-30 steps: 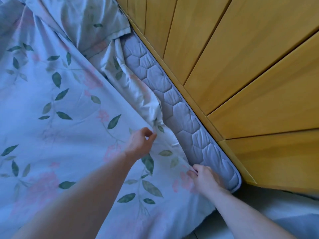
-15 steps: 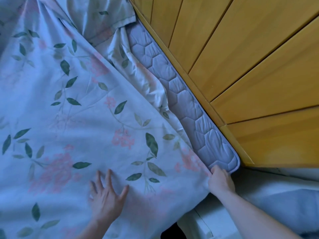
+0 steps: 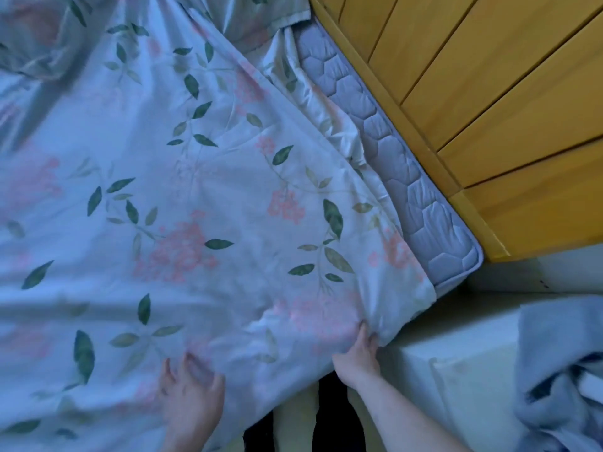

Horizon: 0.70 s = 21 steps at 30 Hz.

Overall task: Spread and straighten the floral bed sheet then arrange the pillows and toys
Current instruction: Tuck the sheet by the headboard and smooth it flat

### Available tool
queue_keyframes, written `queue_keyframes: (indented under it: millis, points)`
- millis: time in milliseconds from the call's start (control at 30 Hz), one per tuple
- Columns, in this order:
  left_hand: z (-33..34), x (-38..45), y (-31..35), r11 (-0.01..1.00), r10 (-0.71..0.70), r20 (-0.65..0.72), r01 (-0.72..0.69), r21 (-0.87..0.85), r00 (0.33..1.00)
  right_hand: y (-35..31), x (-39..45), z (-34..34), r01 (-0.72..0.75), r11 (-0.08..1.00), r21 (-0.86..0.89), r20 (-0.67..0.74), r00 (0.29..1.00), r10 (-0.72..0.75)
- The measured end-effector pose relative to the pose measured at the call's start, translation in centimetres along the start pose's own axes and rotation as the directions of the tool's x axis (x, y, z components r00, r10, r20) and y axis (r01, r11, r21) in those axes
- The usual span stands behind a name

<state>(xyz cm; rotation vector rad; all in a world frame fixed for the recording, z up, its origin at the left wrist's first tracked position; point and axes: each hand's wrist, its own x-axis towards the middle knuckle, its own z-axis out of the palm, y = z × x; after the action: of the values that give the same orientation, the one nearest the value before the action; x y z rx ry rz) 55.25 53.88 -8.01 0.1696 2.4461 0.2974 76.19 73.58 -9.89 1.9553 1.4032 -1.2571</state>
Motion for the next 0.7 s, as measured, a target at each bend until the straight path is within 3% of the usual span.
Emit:
queue_keyframes:
  millis: [67, 133, 200, 267, 333, 400, 500, 567, 700]
  points:
    - [-2.4, 0.1, -5.4, 0.958, -0.287, 0.041, 0.287, 0.015, 0.957, 1.7, -1.1, 1.9, -0.108, 0.994, 0.011, 0.094, 0.990, 0.107]
    - [-3.2, 0.3, -8.1, 0.925, -0.371, 0.166, 0.379, -0.018, 0.914, 3.4, -1.4, 2.3, -0.179, 0.983, 0.033, 0.037, 0.983, 0.177]
    - [-3.7, -0.7, -10.5, 0.939, -0.307, 0.333, 0.341, -0.048, 0.891, 4.0, -2.9, 3.1, -0.050, 0.998, -0.041, -0.113, 0.993, 0.045]
    - [-3.6, -2.0, -10.9, 0.935, -0.260, 0.523, 0.347, -0.075, 0.812, 4.1, -3.9, 3.3, 0.145, 0.965, -0.219, -0.172, 0.968, -0.184]
    - [-4.1, -3.4, -10.7, 0.913, -0.242, 0.721, 0.403, -0.057, 0.650, 3.0, -5.4, 3.6, 0.269, 0.885, -0.380, -0.067, 0.946, -0.317]
    - [-4.8, -4.8, -10.3, 0.947, -0.196, 0.785, 0.321, -0.004, 0.587, 1.7, -6.7, 3.5, 0.311, 0.844, -0.437, 0.038, 0.944, -0.329]
    - [-8.5, -7.8, -10.0, 0.996, -0.088, 0.673, 0.063, 0.061, 0.734, -2.3, -11.6, 3.0, 0.376, 0.836, -0.401, 0.138, 0.926, -0.350]
    - [-12.4, -9.8, -9.6, 0.998, -0.064, 0.574, 0.065, 0.019, 0.817, -4.8, -15.4, 2.5, 0.425, 0.820, -0.383, 0.205, 0.905, -0.373]
    - [-21.2, -13.6, -9.6, 0.992, -0.031, 0.431, 0.079, -0.095, 0.902, -8.9, -22.7, 1.8, 0.528, 0.739, -0.419, 0.287, 0.849, -0.444]
